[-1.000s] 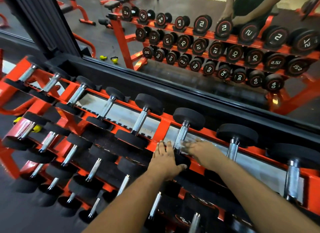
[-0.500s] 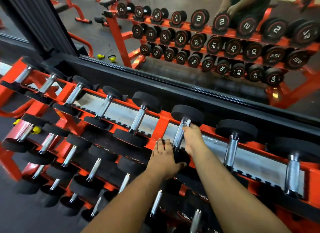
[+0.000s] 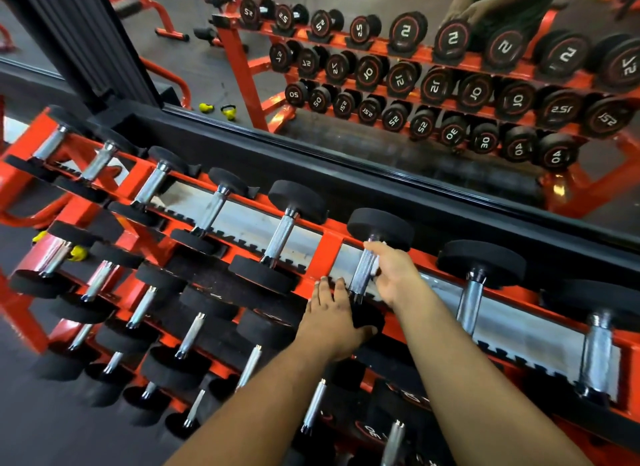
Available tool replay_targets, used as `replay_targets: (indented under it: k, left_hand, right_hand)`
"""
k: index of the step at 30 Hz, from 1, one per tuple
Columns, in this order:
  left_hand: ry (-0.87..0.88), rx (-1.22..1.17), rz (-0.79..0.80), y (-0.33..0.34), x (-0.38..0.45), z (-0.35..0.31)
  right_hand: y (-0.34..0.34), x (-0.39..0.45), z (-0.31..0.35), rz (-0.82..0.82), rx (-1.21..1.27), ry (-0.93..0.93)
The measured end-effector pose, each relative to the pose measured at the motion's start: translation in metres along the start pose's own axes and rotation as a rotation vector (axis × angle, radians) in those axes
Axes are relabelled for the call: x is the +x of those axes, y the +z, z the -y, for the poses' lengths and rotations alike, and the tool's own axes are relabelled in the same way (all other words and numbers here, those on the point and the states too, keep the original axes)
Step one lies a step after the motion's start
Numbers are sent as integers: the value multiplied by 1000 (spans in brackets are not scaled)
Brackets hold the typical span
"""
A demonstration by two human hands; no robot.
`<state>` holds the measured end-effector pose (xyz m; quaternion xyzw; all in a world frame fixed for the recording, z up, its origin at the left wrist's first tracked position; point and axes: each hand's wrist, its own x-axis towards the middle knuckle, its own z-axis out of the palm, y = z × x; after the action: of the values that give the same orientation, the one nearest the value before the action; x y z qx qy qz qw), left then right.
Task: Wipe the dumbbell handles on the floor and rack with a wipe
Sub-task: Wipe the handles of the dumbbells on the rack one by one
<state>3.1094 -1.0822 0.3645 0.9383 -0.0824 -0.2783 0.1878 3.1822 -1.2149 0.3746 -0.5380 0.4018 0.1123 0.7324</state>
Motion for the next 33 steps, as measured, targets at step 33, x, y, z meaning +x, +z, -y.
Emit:
replay_targets:
  k: [33]
  left_hand:
    - [4,9,16,-1,1,0]
  right_hand:
    - [-15,1,-21,120,-134,97]
